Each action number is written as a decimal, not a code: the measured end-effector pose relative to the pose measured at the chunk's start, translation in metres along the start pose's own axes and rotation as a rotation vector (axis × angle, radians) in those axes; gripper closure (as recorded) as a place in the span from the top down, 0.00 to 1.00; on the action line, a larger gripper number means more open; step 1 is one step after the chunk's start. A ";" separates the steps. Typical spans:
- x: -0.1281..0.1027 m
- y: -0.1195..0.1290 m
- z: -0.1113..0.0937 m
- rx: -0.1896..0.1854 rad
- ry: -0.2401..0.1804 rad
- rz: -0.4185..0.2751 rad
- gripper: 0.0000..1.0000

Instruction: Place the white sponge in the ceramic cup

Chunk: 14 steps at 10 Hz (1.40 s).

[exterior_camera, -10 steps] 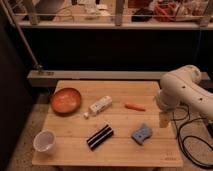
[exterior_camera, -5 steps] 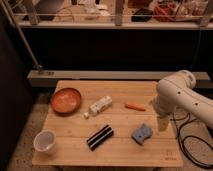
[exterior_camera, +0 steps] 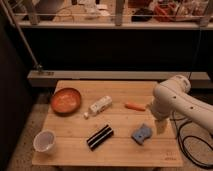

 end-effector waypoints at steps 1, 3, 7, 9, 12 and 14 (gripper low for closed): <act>-0.002 0.001 0.007 -0.002 -0.006 -0.014 0.80; -0.009 0.003 0.018 -0.005 -0.017 -0.053 0.80; -0.016 0.009 0.033 -0.007 -0.041 -0.116 0.80; -0.020 0.009 0.044 -0.008 -0.051 -0.148 0.80; -0.023 0.011 0.054 -0.013 -0.068 -0.176 0.80; -0.027 0.012 0.062 -0.018 -0.080 -0.198 0.80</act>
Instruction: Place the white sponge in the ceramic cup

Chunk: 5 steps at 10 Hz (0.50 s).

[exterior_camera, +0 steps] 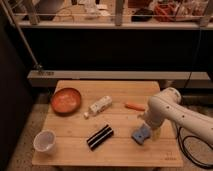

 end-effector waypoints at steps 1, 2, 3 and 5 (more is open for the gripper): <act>-0.001 0.000 0.004 -0.003 -0.005 -0.011 0.80; -0.002 -0.001 0.007 -0.004 -0.012 -0.020 0.80; -0.003 -0.002 0.011 -0.005 -0.016 -0.025 0.80; -0.002 -0.002 0.016 -0.007 -0.025 -0.036 0.80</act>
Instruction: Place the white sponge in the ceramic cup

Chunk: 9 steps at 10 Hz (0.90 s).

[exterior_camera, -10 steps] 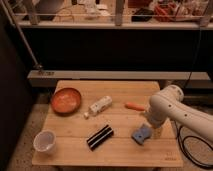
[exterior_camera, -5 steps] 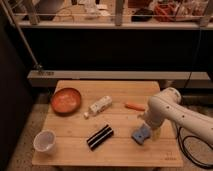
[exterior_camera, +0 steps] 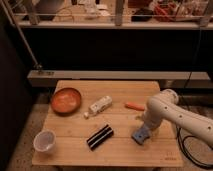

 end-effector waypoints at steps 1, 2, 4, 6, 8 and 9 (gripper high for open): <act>0.001 0.001 0.005 -0.003 -0.007 -0.009 0.80; 0.000 0.000 0.011 -0.006 -0.014 -0.017 0.80; -0.001 -0.002 0.019 -0.009 -0.024 -0.031 0.80; 0.000 -0.002 0.022 -0.009 -0.031 -0.042 0.80; 0.000 -0.001 0.028 -0.014 -0.040 -0.053 0.80; -0.001 -0.003 0.032 -0.015 -0.044 -0.061 0.80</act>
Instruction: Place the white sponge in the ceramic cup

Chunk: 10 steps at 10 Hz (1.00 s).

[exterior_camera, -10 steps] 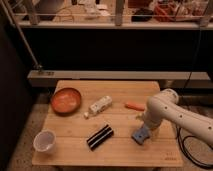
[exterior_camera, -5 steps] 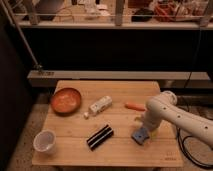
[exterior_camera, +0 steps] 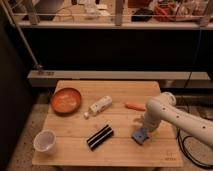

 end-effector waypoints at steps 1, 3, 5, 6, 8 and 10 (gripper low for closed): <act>-0.001 -0.001 0.003 -0.002 -0.004 -0.008 0.80; 0.000 -0.001 0.006 -0.001 -0.012 -0.012 0.80; 0.000 -0.001 0.009 -0.003 -0.022 -0.019 0.80; -0.001 -0.002 0.010 -0.004 -0.025 -0.023 0.80; -0.001 -0.004 0.015 -0.007 -0.035 -0.033 0.80; 0.000 -0.003 0.018 -0.007 -0.040 -0.032 0.80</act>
